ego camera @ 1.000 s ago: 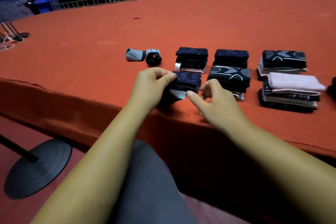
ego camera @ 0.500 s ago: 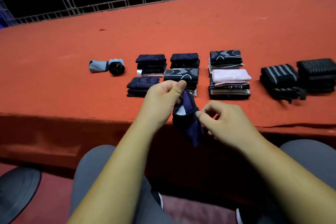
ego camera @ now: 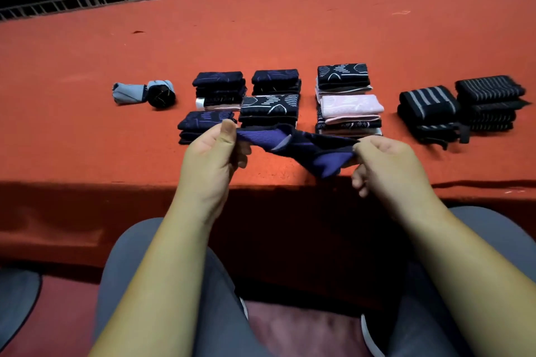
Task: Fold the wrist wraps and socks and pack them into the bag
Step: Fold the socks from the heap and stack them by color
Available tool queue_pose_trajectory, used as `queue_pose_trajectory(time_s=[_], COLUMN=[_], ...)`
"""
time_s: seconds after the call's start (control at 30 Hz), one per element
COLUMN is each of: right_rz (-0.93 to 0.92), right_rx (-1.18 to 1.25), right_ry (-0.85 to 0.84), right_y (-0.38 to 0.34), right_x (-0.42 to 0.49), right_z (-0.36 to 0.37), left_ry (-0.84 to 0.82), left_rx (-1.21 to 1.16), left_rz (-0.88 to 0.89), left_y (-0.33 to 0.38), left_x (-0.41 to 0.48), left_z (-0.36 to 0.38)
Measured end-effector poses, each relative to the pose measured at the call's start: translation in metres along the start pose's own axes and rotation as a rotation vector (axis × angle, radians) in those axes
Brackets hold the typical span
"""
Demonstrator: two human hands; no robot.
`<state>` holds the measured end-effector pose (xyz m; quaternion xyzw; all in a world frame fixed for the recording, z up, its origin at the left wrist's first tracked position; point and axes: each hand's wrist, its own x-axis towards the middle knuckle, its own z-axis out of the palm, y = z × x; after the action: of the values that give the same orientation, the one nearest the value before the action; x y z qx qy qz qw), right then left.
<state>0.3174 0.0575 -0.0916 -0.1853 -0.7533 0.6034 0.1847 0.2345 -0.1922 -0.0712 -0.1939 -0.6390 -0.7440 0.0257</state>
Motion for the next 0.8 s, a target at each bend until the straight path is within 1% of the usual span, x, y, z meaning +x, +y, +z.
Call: queue_pose_trajectory(time_s=[0.13,0.27,0.37,0.43,0.47,0.53,0.6,0.63,0.67,0.73,0.77,0.8], right_rz=[0.04,0.174,0.281,0.285,0.256,0.134,-0.01,-0.066,-0.122,-0.228,-0.268,-0.29], right_rx=[0.17,0.53,0.807,0.92,0.911,0.746,0.6,0.534,0.431,0.177,0.098,0.055], right_ry=[0.121,0.182,0.11,-0.033,-0.123,-0.252,-0.31,-0.328,-0.344,-0.38,-0.421,-0.468], right_y=[0.006,0.002,-0.001,-0.003,-0.003,-0.001,0.003,0.004,0.005,0.008,0.009,0.009], right_x=[0.01,0.017,0.017,0.014,0.013,0.011,0.009,0.008,0.006,0.002,0.0,-0.002], right_z=[0.002,0.007,0.01,0.013,0.014,0.016,0.017,0.016,0.015,0.011,0.01,0.009], left_ry=[0.114,0.332,0.461,0.447,0.384,0.154,-0.105,-0.193,-0.231,-0.209,-0.207,-0.233], left_rx=[-0.075,-0.151,-0.198,-0.245,-0.261,-0.209,-0.107,-0.065,0.005,0.269,0.379,0.434], left_rz=[-0.026,-0.088,-0.131,-0.132,-0.126,-0.118,-0.121,-0.127,-0.119,-0.041,-0.007,0.001], left_y=[-0.008,-0.01,-0.013,-0.018,-0.019,-0.018,-0.012,-0.009,-0.008,-0.008,-0.007,-0.008], left_x=[0.003,0.012,0.019,0.02,0.018,0.011,0.0,-0.005,-0.008,-0.009,-0.01,-0.012], left_z=[-0.018,-0.042,-0.056,-0.061,-0.063,-0.066,-0.064,-0.06,-0.057,-0.048,-0.04,-0.032])
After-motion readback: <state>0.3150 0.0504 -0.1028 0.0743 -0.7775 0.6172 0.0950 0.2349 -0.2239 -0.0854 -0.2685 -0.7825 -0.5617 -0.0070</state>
